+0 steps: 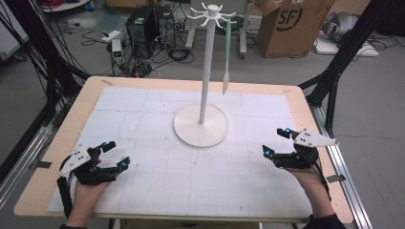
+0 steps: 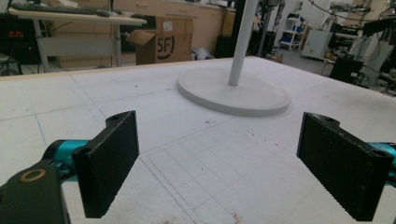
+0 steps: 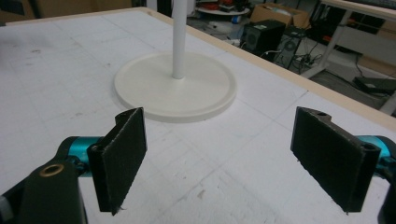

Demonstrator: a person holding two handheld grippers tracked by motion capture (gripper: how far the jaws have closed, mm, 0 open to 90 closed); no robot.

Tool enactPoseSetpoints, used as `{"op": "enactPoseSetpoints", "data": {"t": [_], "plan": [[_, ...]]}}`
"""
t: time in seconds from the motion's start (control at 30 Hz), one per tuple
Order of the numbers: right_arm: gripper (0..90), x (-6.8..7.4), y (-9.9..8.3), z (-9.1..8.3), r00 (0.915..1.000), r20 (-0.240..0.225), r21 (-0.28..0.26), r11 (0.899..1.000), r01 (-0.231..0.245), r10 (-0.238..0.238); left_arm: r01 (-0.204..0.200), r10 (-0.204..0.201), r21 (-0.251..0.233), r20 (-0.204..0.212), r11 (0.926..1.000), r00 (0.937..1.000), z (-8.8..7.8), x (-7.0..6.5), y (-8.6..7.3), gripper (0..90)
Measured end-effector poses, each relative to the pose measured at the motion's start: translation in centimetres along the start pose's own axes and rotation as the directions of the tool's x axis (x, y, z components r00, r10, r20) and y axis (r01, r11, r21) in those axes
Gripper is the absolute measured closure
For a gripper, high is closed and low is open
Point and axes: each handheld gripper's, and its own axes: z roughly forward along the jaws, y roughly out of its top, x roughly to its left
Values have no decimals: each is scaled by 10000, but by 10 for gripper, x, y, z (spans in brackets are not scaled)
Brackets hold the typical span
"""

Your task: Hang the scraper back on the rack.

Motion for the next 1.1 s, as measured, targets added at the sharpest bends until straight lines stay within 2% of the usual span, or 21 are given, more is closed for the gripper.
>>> {"op": "enactPoseSetpoints", "data": {"t": [0.1, 0.17, 0.33, 0.5, 0.57, 0.7, 0.83, 1.03, 1.1], "plan": [[173, 3, -17, 2, 9993, 196, -71, 9994, -325, 326, -143, 144, 67, -115, 9999, 9998, 3, 1, 2, 136], [173, 5, -27, 4, 9985, 390, -133, 9992, -382, 387, -222, 225, 126, -238, 9997, 9995, 5, 3, 3, 135], [173, 7, -49, 12, 9949, 660, 40, 9971, -764, 760, -78, 82, 164, -268, 9998, 9996, 7, 8, 2, 135], [174, 4, -63, 14, 9916, 528, 29, 9929, -1188, 1185, -173, 179, 225, -274, 9996, 9995, 8, 7, 2, 136], [174, 3, -67, 14, 9903, 589, -10, 9920, -1259, 1258, -228, 232, 160, -243, 9996, 9994, 7, 7, 2, 136], [177, 3, -69, 10, 9862, 745, -574, 9879, -1438, 1479, -356, 361, 196, -261, 9992, 9990, 7, 6, 2, 133], [179, 1, -71, 7, 9837, 690, -832, 9835, -1604, 1663, -369, 372, 161, -224, 9992, 9991, 7, 5, 1, 131], [180, 3, -70, 8, 9873, 709, -777, 9875, -1369, 1424, -388, 392, 176, -261, 9991, 9989, 7, 5, 1, 131], [180, 2, -71, 8, 9864, 682, -803, 9863, -1439, 1495, -401, 406, 197, -267, 9990, 9988, 7, 5, 2, 131]]}}
